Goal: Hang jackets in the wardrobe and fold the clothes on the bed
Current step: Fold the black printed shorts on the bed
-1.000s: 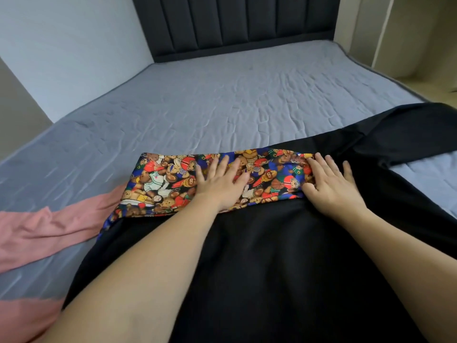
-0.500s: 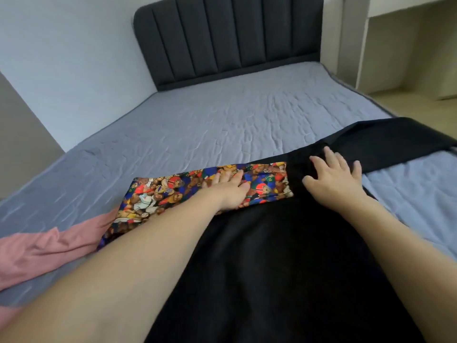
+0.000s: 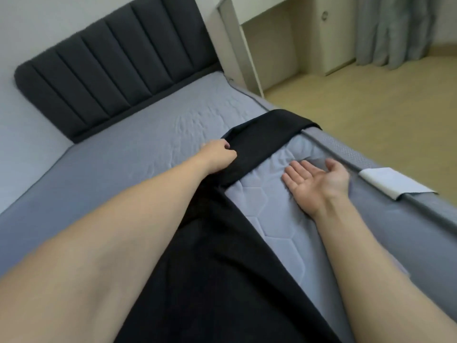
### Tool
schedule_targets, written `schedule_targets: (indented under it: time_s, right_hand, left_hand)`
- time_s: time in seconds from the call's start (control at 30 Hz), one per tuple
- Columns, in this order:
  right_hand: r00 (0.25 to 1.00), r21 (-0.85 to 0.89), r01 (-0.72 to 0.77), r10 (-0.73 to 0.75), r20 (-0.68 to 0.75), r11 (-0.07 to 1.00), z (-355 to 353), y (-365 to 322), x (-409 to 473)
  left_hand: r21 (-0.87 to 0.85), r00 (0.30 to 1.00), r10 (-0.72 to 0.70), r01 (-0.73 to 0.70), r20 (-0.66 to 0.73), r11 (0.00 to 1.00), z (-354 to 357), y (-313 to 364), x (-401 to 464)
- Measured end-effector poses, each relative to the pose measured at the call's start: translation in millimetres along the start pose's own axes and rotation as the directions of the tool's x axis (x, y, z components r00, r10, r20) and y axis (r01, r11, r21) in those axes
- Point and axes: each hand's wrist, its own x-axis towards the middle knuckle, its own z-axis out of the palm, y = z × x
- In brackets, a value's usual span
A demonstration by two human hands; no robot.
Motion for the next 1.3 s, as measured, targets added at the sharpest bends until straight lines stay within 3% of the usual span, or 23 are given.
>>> schedule_targets:
  time_s: [0.1, 0.17, 0.27, 0.37, 0.43, 0.47, 0.53, 0.57, 0.6, 0.67, 0.7, 0.73, 0.8, 0.87, 0.93, 0.97, 1.07, 1.2, 1.23, 1.3]
  right_hand:
    - [1.000, 0.072, -0.001, -0.001, 0.026, 0.997, -5.0, 0.9, 5.0]
    - [0.999, 0.105, 0.000, -0.004, 0.041, 0.994, -5.8, -0.1, 7.4]
    - [0.999, 0.111, 0.002, -0.008, 0.052, 0.994, -5.4, 0.8, 8.4]
    - [0.998, 0.088, 0.014, -0.019, 0.052, 0.996, -6.9, 0.7, 10.6]
    - [0.998, 0.052, 0.027, -0.030, 0.055, 0.998, -5.6, 2.3, 10.4]
    - [0.998, 0.010, 0.046, -0.047, 0.052, 0.999, -5.2, 3.4, 11.3]
    - [0.994, -0.138, 0.099, -0.092, 0.059, 0.985, -0.5, 10.0, 8.1]
    - [0.990, -0.248, 0.140, -0.128, 0.067, 0.959, 1.9, 16.0, 7.0]
    - [0.982, -0.373, 0.187, -0.166, 0.087, 0.909, 3.5, 23.5, 5.6]
    - [0.958, -0.596, 0.287, -0.215, 0.191, 0.750, 7.0, 41.0, 0.6]
    - [0.941, -0.667, 0.337, -0.219, 0.258, 0.664, 8.1, 47.6, -2.1]
    - [0.932, -0.679, 0.357, -0.202, 0.300, 0.642, 11.2, 51.8, -5.6]
    - [0.931, -0.581, 0.339, -0.178, 0.317, 0.740, 16.9, 48.3, -13.2]
    - [0.948, -0.416, 0.267, -0.161, 0.274, 0.869, 21.4, 35.8, -17.6]
    - [0.974, -0.262, 0.210, -0.177, 0.145, 0.942, 20.0, 16.4, -17.6]
    - [0.984, -0.167, 0.170, -0.160, 0.073, 0.971, 16.7, 6.8, -16.4]
    - [0.997, 0.120, 0.071, -0.072, 0.005, 0.990, 9.0, -14.8, -16.4]
    - [0.991, 0.193, 0.132, -0.125, -0.050, 0.972, 6.0, -34.4, -17.9]
    - [0.991, 0.216, 0.132, -0.124, -0.049, 0.967, 4.6, -38.4, -17.2]
    - [0.993, 0.260, 0.115, -0.110, -0.034, 0.959, 1.3, -42.0, -15.0]
  left_hand:
    - [0.009, 0.977, 0.212, -0.212, 0.005, 0.977, 15.3, 52.6, 29.2]
    - [0.154, 0.955, 0.297, -0.295, 0.013, 0.943, 30.1, 79.9, 41.0]
    - [0.356, 0.949, 0.314, -0.285, -0.025, 0.890, 46.9, 99.3, 52.3]
    - [0.083, 0.964, 0.159, -0.144, -0.212, 0.986, 43.4, 87.7, 55.9]
    - [-0.289, 0.947, -0.110, 0.018, -0.303, 0.957, 33.1, 62.6, 51.6]
    - [-0.514, 0.917, -0.277, 0.096, -0.289, 0.853, 28.3, 47.3, 44.4]
    - [-0.877, 0.840, -0.530, 0.166, -0.113, 0.451, 24.7, 18.3, 14.7]
    - [-0.961, 0.809, -0.587, 0.159, -0.005, 0.227, 28.3, 4.2, -5.1]
    - [-0.987, 0.791, -0.607, 0.148, 0.078, 0.067, 33.5, -7.2, -27.1]
    - [-0.983, 0.799, -0.573, 0.131, 0.182, -0.129, 42.4, -21.9, -63.0]
    - [-0.975, 0.824, -0.525, 0.151, 0.215, -0.163, 44.5, -25.9, -75.8]
    - [-0.973, 0.851, -0.471, 0.184, 0.230, -0.142, 43.2, -28.9, -86.0]
    - [-0.968, 0.901, -0.385, 0.243, 0.200, 0.065, 31.3, -31.9, -99.1]
    - [-0.855, 0.929, -0.366, 0.236, 0.059, 0.461, 15.2, -39.7, -105.5]
    - [-0.458, 0.964, -0.216, 0.124, -0.155, 0.881, -0.3, -50.0, -109.2]
    - [-0.253, 0.978, -0.082, 0.031, -0.194, 0.967, -7.4, -50.1, -109.3]
    - [0.084, 0.961, 0.234, -0.224, -0.146, 0.971, -19.1, -23.8, -95.2]
    - [0.481, 0.795, 0.586, -0.456, -0.157, 0.749, -14.8, 51.2, -49.2]
    - [0.544, 0.773, 0.622, -0.471, -0.126, 0.695, -11.1, 71.1, -36.7]
    - [0.567, 0.798, 0.602, -0.504, 0.018, 0.651, 0.9, 105.5, -13.6]
